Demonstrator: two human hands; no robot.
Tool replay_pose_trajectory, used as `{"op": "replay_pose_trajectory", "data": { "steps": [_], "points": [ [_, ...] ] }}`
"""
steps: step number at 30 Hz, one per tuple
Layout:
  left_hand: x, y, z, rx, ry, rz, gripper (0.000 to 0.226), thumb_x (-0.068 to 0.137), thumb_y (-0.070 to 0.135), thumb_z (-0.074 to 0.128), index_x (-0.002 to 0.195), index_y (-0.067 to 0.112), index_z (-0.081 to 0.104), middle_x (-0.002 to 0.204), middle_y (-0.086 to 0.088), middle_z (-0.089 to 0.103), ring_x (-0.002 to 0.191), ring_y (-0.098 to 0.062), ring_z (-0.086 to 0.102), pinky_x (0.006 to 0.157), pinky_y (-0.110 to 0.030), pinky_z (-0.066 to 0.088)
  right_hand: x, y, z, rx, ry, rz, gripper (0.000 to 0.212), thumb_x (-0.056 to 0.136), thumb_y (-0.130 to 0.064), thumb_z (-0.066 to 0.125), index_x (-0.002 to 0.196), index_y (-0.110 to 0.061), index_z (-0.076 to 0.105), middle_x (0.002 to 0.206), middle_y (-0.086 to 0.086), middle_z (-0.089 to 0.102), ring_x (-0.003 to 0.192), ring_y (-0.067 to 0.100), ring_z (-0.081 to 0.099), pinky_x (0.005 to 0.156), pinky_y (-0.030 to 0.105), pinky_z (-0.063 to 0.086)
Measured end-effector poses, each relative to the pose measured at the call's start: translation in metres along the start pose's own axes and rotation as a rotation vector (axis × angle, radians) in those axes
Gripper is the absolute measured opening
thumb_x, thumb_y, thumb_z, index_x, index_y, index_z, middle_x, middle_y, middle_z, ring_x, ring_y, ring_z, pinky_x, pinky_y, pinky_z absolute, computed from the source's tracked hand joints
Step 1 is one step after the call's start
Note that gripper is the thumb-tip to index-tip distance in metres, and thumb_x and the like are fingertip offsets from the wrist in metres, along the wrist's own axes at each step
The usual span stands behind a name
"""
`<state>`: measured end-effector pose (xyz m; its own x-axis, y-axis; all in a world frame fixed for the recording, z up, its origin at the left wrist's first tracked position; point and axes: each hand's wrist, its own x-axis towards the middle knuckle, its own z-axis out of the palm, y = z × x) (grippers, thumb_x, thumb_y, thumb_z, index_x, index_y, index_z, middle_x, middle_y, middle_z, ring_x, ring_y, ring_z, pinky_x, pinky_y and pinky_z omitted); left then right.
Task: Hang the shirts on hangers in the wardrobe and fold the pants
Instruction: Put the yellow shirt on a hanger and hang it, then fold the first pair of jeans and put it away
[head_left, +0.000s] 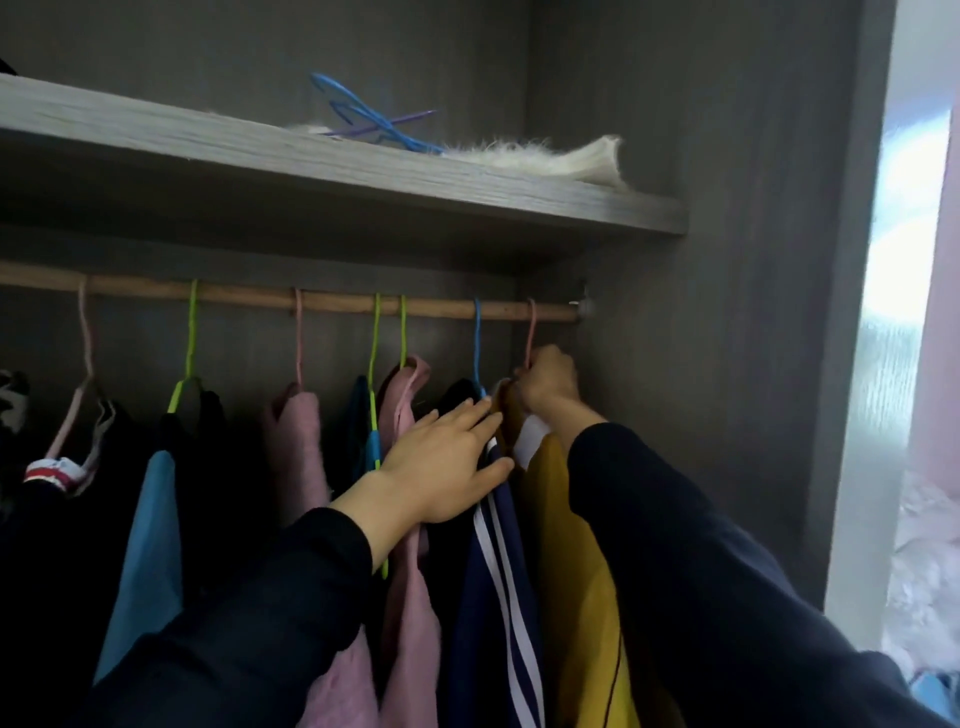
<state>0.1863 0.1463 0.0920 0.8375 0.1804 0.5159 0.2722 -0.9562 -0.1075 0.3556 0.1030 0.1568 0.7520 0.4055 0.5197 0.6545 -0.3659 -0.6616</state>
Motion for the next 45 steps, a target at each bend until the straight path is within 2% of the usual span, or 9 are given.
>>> {"op": "replay_pose_trajectory", "data": {
  "steps": [5,10,19,23,26,30,36,39,45],
  "points": [
    [-0.008,0.002,-0.002,0.018,0.004,-0.040,0.066,0.098,0.053,0.031,0.153,0.022,0.015,0.161,0.003,0.007,0.148,-0.014,0.005,0.118,-0.038,0.012,-0.008,-0.003,-0.009,-0.068,-0.084,-0.025,0.024,0.098,-0.023,0.051,0.114,-0.009,0.061,0.111,0.011,0.063,0.099,0.026,0.062,0.086,0.041,0.054],
    [-0.025,0.018,-0.007,0.021,0.045,-0.135,0.062,0.100,0.048,0.029,0.153,0.017,0.016,0.161,-0.002,0.011,0.148,-0.017,0.006,0.118,-0.040,0.009,-0.044,-0.009,-0.033,-0.205,-0.073,-0.127,0.025,0.099,-0.029,0.047,0.113,-0.013,0.060,0.104,0.008,0.063,0.093,0.023,0.062,0.084,0.043,0.055],
    [-0.096,0.074,-0.003,-0.026,0.193,-0.237,0.057,0.101,0.036,0.029,0.151,0.012,0.022,0.159,-0.005,0.020,0.147,-0.019,0.013,0.120,-0.040,0.011,-0.198,0.012,-0.084,-0.339,0.022,-0.395,0.030,0.098,-0.021,0.046,0.126,-0.012,0.054,0.121,0.008,0.055,0.110,0.026,0.053,0.091,0.047,0.047],
    [-0.131,0.116,0.007,-0.076,0.203,-0.168,0.056,0.101,0.035,0.027,0.152,0.013,0.021,0.159,-0.005,0.019,0.148,-0.019,0.013,0.121,-0.041,0.010,-0.272,0.037,-0.116,-0.245,0.069,-0.442,0.028,0.097,-0.024,0.050,0.122,-0.013,0.057,0.117,0.004,0.058,0.106,0.018,0.053,0.087,0.032,0.049],
    [-0.153,0.153,0.017,-0.144,0.223,-0.103,0.056,0.101,0.032,0.026,0.152,0.012,0.017,0.160,-0.006,0.015,0.148,-0.019,0.008,0.119,-0.041,0.007,-0.317,0.063,-0.144,-0.213,0.104,-0.362,0.026,0.096,-0.025,0.052,0.118,-0.014,0.058,0.115,0.002,0.058,0.104,0.015,0.053,0.083,0.025,0.047],
    [-0.179,0.219,0.041,-0.193,0.209,0.027,0.058,0.101,0.028,0.027,0.153,0.011,0.010,0.161,-0.007,0.005,0.149,-0.021,-0.001,0.120,-0.042,0.004,-0.364,0.121,-0.187,-0.275,0.099,-0.201,0.027,0.096,-0.026,0.051,0.118,-0.011,0.057,0.119,0.005,0.057,0.109,0.021,0.051,0.086,0.031,0.043],
    [-0.207,0.358,0.093,-0.228,-0.005,0.216,0.059,0.101,0.030,0.022,0.153,0.010,0.001,0.161,-0.008,-0.003,0.148,-0.021,-0.006,0.117,-0.036,-0.005,-0.436,0.239,-0.266,-0.465,0.046,0.124,0.034,0.093,-0.025,0.052,0.122,-0.008,0.055,0.122,0.009,0.053,0.117,0.027,0.046,0.092,0.039,0.040],
    [-0.210,0.442,0.113,-0.285,-0.119,0.308,0.058,0.101,0.030,0.024,0.153,0.009,0.008,0.161,-0.009,0.002,0.149,-0.022,-0.001,0.121,-0.040,0.004,-0.478,0.296,-0.316,-0.582,0.010,0.243,0.034,0.091,-0.030,0.053,0.120,-0.010,0.054,0.123,0.009,0.051,0.118,0.029,0.045,0.093,0.044,0.039],
    [-0.204,0.636,0.133,-0.389,-0.279,0.418,0.055,0.098,0.031,0.032,0.150,0.014,0.024,0.157,-0.011,0.019,0.144,-0.025,0.017,0.117,-0.043,0.015,-0.557,0.408,-0.435,-0.811,-0.078,0.449,0.038,0.089,-0.033,0.052,0.120,-0.011,0.049,0.126,0.008,0.047,0.122,0.030,0.042,0.095,0.048,0.038]
  ]
}}
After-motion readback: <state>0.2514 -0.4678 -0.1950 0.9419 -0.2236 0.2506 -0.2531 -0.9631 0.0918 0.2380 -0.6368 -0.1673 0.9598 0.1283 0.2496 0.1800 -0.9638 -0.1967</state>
